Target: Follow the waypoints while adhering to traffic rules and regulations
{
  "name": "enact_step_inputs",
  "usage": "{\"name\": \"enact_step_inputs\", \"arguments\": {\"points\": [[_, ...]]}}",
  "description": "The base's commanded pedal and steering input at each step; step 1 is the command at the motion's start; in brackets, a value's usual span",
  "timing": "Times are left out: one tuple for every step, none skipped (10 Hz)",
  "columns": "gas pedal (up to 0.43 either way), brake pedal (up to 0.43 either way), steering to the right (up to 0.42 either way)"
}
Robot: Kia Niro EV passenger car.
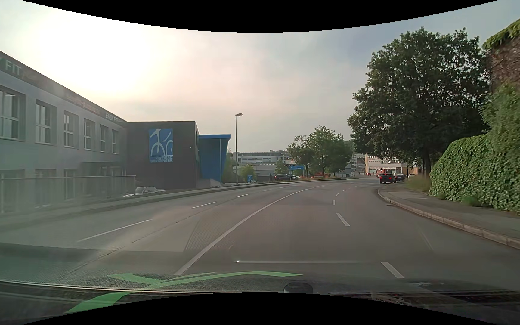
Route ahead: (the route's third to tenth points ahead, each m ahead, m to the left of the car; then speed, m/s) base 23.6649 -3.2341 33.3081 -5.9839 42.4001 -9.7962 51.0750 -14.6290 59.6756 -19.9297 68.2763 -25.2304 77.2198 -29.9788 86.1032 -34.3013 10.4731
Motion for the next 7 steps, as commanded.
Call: {"name": "enact_step_inputs", "arguments": {"points": [[0.087, 0.0, 0.056], [0.087, 0.0, 0.053], [0.087, 0.0, 0.054], [0.087, 0.0, 0.054], [0.087, 0.0, 0.055], [0.098, 0.0, 0.058], [0.118, 0.0, 0.058]]}}
